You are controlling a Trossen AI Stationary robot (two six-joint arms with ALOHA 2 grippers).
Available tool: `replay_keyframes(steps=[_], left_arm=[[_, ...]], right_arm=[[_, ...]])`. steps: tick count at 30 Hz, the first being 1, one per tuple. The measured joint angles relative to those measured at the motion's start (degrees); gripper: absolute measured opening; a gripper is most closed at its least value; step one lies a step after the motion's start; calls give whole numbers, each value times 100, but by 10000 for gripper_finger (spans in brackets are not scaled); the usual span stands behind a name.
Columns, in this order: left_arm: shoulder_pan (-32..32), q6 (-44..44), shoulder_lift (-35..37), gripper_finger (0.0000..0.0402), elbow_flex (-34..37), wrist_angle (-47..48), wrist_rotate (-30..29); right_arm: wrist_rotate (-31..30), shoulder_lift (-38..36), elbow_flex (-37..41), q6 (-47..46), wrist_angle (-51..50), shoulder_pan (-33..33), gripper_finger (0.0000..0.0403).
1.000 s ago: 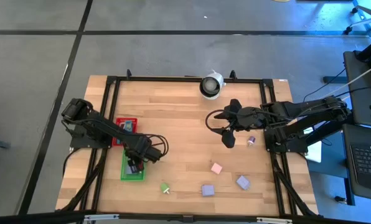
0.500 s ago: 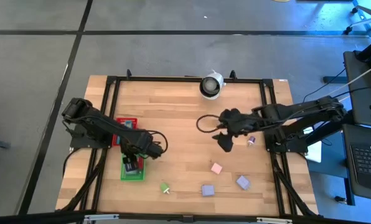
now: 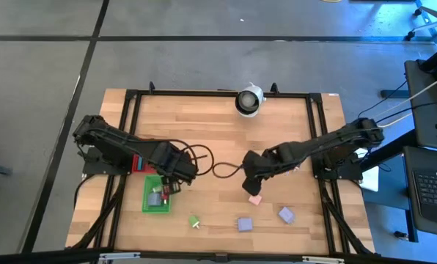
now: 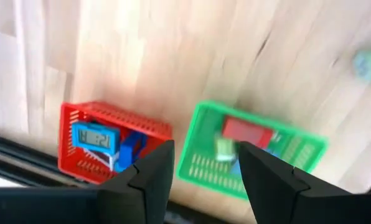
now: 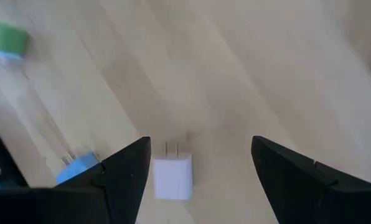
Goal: Pick & Place Office items
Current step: Put the white charger adapter into the green bin
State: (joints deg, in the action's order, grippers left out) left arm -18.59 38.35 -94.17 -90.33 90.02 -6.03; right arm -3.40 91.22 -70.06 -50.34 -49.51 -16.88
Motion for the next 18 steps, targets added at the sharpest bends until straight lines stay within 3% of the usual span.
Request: replay_keyframes(steps=[7, 18], left_arm=[[-43, 878, 0, 175, -662, -4, -112], [-260, 1811, -4, 175, -745, -44, -331]], right_arm=[[293, 538, 4, -371, -29, -384, 282], [309, 1351, 9, -413, 51, -716, 282]])
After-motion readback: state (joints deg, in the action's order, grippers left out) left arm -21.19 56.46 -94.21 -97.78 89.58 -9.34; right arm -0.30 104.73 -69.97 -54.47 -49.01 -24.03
